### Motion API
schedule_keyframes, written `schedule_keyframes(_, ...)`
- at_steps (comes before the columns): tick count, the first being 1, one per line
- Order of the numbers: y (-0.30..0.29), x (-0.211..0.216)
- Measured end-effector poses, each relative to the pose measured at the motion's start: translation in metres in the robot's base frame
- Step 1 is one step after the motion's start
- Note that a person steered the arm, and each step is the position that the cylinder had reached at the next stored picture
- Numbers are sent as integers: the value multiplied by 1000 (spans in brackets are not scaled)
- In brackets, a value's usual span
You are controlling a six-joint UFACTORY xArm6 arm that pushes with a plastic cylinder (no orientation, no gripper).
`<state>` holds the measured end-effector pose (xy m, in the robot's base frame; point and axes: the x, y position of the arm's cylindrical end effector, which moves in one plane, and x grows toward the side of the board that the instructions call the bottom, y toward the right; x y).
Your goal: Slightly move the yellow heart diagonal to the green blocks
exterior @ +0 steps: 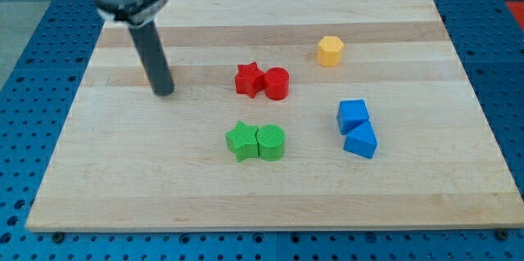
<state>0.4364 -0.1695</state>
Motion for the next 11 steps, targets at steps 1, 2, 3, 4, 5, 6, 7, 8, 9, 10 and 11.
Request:
schedule_keyframes(1, 5, 40)
schedule_keyframes(2, 60, -15)
schedule_keyframes(3, 84, -102)
schedule_keyframes(4, 39, -160)
schedule_keyframes(5, 7, -136)
schedule_keyframes(6, 0, -123)
schedule_keyframes(7, 0, -105)
schedule_keyframes(8, -7, -60)
schedule_keyframes(9, -21, -12)
schedule_keyframes(10, -32, 44)
schedule_keyframes(11, -25, 44)
